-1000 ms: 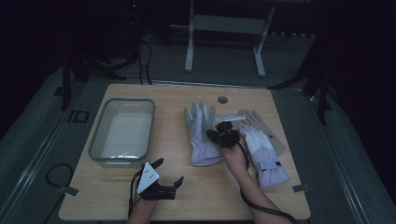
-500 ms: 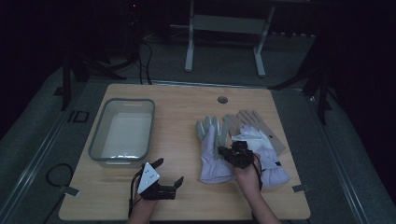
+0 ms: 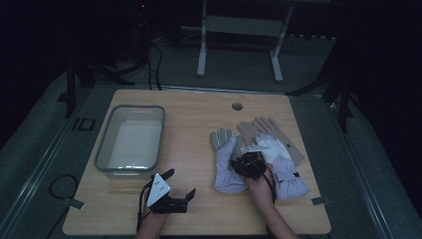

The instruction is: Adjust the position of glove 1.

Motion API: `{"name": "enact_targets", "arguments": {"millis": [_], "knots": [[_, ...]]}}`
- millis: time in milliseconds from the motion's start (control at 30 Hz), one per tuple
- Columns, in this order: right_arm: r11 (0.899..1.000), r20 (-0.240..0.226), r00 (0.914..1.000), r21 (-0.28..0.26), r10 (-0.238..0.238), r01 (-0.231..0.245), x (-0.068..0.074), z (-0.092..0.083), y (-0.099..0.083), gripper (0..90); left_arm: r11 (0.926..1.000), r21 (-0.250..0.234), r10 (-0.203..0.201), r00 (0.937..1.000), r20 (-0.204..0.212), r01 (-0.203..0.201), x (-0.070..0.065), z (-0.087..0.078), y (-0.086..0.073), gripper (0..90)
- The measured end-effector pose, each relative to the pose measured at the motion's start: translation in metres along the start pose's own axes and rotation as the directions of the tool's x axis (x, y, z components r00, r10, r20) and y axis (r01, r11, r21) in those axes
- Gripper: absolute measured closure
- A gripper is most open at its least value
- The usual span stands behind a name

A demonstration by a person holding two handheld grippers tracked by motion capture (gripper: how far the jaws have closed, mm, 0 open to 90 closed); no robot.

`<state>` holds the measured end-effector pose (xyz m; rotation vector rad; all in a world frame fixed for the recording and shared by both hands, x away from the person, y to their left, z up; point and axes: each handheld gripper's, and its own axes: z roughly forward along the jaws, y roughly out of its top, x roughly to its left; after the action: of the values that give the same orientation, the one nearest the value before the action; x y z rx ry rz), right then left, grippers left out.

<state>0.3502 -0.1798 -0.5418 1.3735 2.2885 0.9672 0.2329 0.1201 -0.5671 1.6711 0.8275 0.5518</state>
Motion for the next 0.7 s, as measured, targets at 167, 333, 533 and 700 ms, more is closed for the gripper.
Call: {"name": "enact_targets", "arguments": {"millis": [167,333,533,700], "knots": [[1.000,0.011,0.9998,0.005,-0.017,0.017,0.002,-0.001,0.003,61.2,1.0000,0.001,-0.001,1.0000,0.001,0.001,0.000,0.000,0.000,1.1],[0.999,-0.009,0.9996,-0.017,-0.027,0.027,0.006,-0.015,0.009,59.1,1.0000,0.002,-0.001,1.0000,0.001,0.001,0.000,0.000,0.000,1.1],[0.998,-0.027,0.9987,-0.047,-0.043,0.042,0.001,-0.033,0.018,55.8,1.0000,0.001,0.001,1.0000,-0.001,-0.001,0.000,0.000,0.000,1.1],[0.997,-0.018,0.9987,-0.062,-0.047,0.046,-0.010,-0.047,0.022,53.9,1.0000,0.001,-0.001,1.0000,0.000,0.001,0.000,0.000,0.000,1.1]]}}
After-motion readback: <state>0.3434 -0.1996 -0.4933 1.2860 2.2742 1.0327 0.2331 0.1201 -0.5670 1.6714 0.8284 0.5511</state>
